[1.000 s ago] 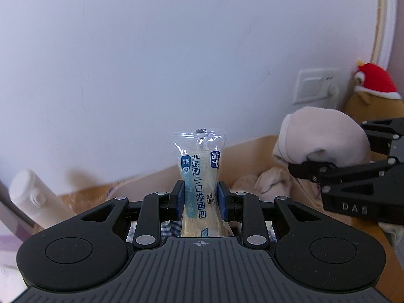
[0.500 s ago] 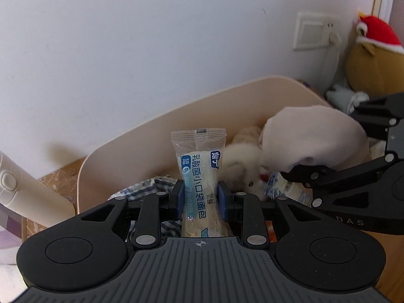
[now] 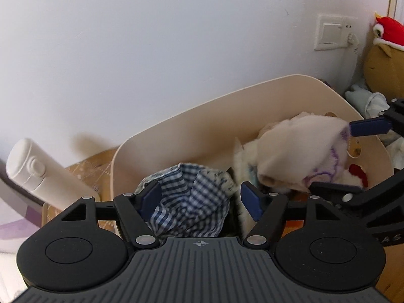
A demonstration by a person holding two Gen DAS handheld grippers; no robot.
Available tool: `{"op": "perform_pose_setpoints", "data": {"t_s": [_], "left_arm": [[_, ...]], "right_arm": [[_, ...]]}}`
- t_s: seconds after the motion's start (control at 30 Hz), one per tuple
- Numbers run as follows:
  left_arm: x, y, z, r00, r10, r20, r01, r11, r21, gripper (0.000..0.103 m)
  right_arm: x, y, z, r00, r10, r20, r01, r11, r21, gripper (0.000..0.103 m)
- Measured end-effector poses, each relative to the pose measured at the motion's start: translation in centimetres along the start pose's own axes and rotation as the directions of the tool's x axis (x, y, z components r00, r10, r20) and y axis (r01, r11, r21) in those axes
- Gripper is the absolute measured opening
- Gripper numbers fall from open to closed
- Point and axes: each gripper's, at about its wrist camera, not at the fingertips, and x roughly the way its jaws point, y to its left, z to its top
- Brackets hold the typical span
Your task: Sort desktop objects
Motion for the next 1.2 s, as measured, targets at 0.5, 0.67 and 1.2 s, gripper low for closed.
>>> {"op": "perform_pose_setpoints", "data": {"t_s": [0.5, 0.67, 1.2], "left_arm": [[-5.5, 2.2, -1.9, 0.998, -0.064, 0.009, 0.065, 0.995, -0.072, 0.076], [-7.5, 2.9, -2.7, 0.997, -0.074, 0.002, 0.074, 0.991, -0.111, 0.076], [-18.4, 2.6, -6.8, 0.994, -0.100, 0.054, 0.108, 0.981, -0.160, 0.076]], "right_arm": [[-5.5, 1.7, -0.6, 0.996, -0.075, 0.040, 0.069, 0.990, 0.127, 0.103], [-7.6, 2.0, -1.5, 0.997, -0.078, 0.005, 0.075, 0.970, 0.232, 0.103], [-17.2, 3.8, -5.0, 0.995, -0.097, -0.028, 0.101, 0.948, 0.302, 0.103]]}}
